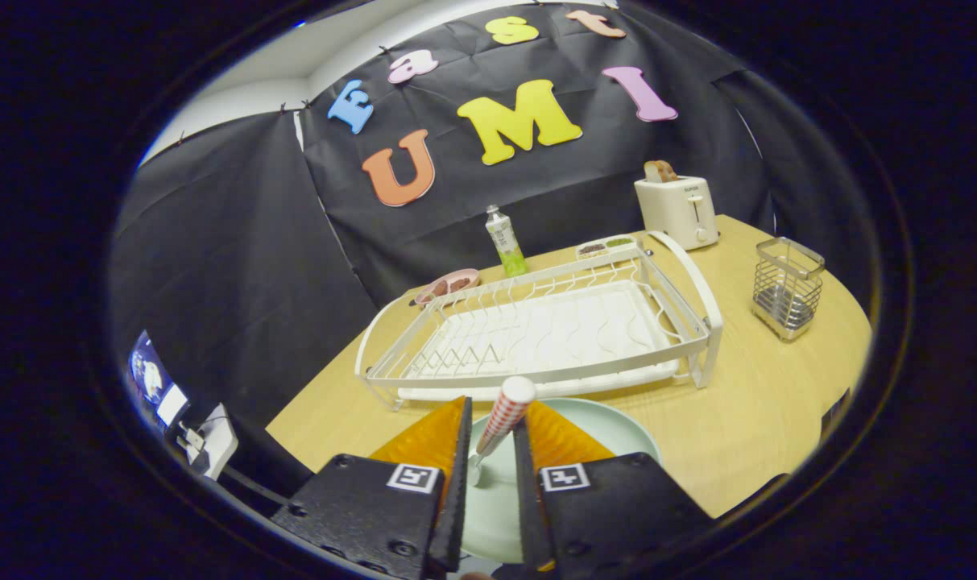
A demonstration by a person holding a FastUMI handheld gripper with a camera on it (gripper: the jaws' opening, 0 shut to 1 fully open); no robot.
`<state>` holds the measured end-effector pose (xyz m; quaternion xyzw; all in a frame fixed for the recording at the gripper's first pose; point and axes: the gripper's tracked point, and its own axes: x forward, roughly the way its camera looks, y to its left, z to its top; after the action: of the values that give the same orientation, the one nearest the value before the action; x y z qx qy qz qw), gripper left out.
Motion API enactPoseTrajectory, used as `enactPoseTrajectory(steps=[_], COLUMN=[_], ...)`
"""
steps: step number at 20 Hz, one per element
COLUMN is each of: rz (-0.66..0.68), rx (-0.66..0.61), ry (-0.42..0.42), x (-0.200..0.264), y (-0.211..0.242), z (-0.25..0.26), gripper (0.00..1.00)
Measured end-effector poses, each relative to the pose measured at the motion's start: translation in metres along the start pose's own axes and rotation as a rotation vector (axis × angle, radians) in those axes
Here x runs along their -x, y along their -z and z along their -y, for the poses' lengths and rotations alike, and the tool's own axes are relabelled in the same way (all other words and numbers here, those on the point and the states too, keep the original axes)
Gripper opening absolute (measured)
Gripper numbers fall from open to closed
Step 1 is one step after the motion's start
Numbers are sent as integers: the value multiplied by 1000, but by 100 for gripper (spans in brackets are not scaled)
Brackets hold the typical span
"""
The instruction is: Take the plate from the dish rack, then take the spoon from the basket and place it into the plate.
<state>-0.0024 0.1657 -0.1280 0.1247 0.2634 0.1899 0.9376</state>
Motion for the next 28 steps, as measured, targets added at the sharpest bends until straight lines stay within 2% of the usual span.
enactPoseTrajectory(steps=[3, 5, 12, 17, 23, 28], rz=[66, 113, 239, 311, 376, 413], rx=[34, 58, 117, 124, 134, 157], ry=[54, 79, 143, 238, 304, 350], x=[4, 11, 41, 80, 125, 140], y=[-17, -31, -64, -83, -94, -98], z=[18, 25, 46, 85, 117, 130], gripper=[67, 77, 99, 100, 100, 100])
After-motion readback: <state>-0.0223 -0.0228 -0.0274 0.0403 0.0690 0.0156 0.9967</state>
